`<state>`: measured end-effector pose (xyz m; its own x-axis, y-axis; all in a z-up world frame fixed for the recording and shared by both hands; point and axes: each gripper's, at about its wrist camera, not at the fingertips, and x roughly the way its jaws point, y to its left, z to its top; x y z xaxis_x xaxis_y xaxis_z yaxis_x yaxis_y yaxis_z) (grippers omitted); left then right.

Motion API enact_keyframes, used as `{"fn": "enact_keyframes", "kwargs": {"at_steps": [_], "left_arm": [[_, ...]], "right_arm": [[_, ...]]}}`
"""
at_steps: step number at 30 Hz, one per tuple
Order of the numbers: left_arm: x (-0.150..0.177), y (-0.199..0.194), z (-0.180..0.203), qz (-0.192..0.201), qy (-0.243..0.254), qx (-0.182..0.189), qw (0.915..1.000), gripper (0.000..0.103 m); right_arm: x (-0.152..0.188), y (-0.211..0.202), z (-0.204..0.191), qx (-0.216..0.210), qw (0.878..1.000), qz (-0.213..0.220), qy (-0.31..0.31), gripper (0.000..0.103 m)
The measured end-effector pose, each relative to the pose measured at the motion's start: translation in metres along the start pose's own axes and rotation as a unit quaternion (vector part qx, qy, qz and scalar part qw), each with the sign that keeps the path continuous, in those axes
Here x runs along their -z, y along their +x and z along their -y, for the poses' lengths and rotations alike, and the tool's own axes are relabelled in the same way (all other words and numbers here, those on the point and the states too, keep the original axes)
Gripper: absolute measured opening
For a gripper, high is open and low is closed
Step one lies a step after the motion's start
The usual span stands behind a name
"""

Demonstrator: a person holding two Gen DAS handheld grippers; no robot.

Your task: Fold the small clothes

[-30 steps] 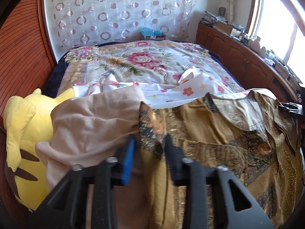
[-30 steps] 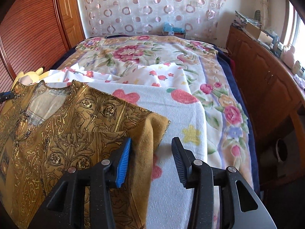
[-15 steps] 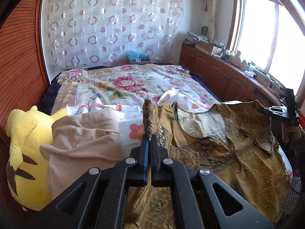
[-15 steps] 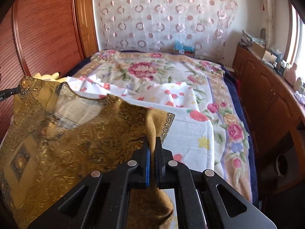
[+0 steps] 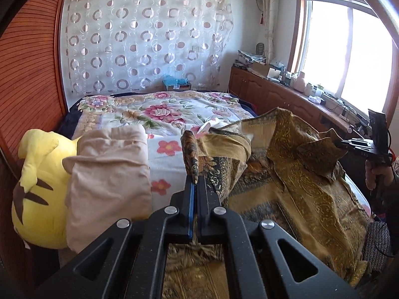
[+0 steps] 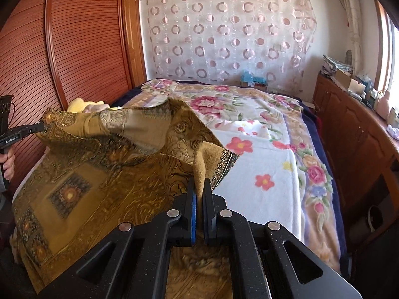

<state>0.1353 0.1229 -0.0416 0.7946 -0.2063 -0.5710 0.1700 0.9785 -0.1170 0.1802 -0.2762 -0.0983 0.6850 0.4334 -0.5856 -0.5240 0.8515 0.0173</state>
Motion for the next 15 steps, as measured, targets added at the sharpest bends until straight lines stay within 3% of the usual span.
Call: {"fn": "enact_keyframes", "kwargs": {"at_steps": [6, 15], "left_arm": [[0.032, -0.012, 0.001, 0.002, -0.025, 0.001, 0.9997, 0.002], [0.081, -0.076, -0.007, 0.032, -0.070, -0.026, 0.9967, 0.002]], "right_arm": [[0.028, -0.008, 0.003, -0.010, 1.000, -0.002, 0.022, 0.004], [0.076, -0.060, 0.001, -0.012, 0.999, 0.001, 0.045, 0.004]]}}
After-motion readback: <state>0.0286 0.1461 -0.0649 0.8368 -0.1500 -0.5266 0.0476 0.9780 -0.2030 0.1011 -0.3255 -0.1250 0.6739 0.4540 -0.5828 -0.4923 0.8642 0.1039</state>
